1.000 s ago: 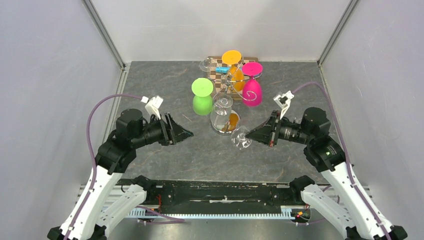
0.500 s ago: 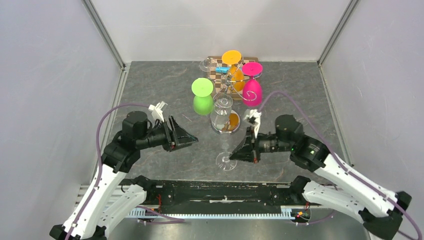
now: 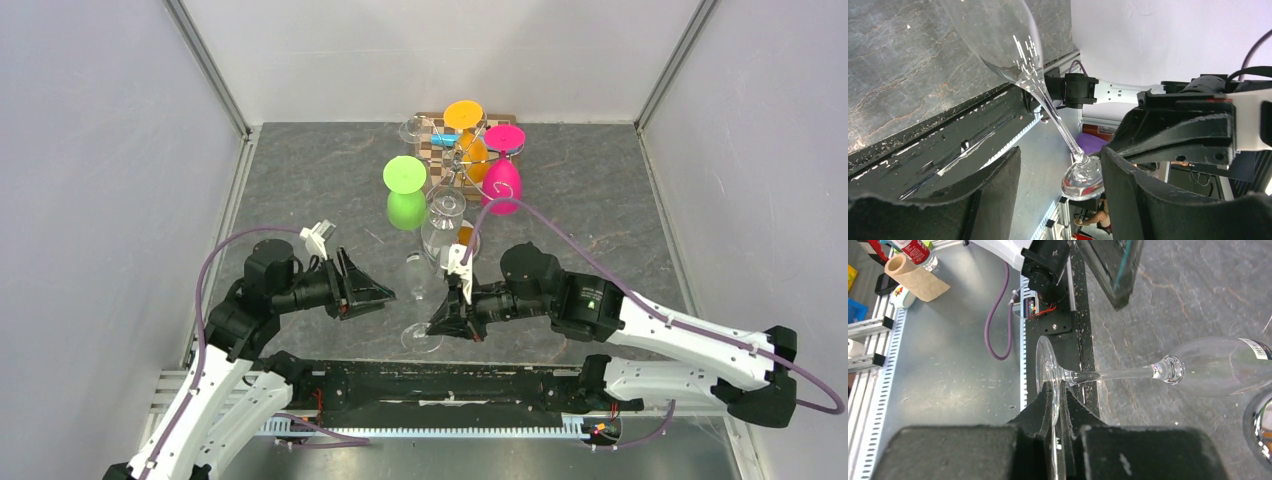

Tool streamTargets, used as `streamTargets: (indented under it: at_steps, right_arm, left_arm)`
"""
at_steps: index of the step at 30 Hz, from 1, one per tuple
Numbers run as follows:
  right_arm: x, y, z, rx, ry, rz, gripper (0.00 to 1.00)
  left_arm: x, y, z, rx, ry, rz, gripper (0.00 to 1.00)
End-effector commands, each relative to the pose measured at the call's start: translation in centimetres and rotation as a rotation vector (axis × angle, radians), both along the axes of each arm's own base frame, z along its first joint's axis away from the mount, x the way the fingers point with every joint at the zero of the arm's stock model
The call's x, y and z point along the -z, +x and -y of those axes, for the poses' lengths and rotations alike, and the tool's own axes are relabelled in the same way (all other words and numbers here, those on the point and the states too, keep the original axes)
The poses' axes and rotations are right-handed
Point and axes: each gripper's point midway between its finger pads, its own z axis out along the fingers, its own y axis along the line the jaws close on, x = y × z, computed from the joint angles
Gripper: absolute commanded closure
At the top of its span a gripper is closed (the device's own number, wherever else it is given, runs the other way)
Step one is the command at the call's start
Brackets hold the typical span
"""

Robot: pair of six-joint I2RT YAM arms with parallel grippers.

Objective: Take the wine glass off the wine glass rack
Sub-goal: Place the wine glass at the center of the board.

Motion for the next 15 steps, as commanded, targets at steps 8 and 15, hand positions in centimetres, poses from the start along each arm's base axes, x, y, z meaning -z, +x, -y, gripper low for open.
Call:
streamTargets:
  at_steps: [8,15]
  right_arm:
    - [-5.4,-0.3,-3.7,-0.043,0.148,0.319,1.0]
    - [-6.1,-1.1,-4.8,-0.046,0.182,0.43,1.0]
  left_arm:
    - [0.6,-1.3,0.4,0.033,-0.082,-0.088,0.33]
    - [0.7,-2.2,0.4,0.057,-0.101,-0.102,0.33]
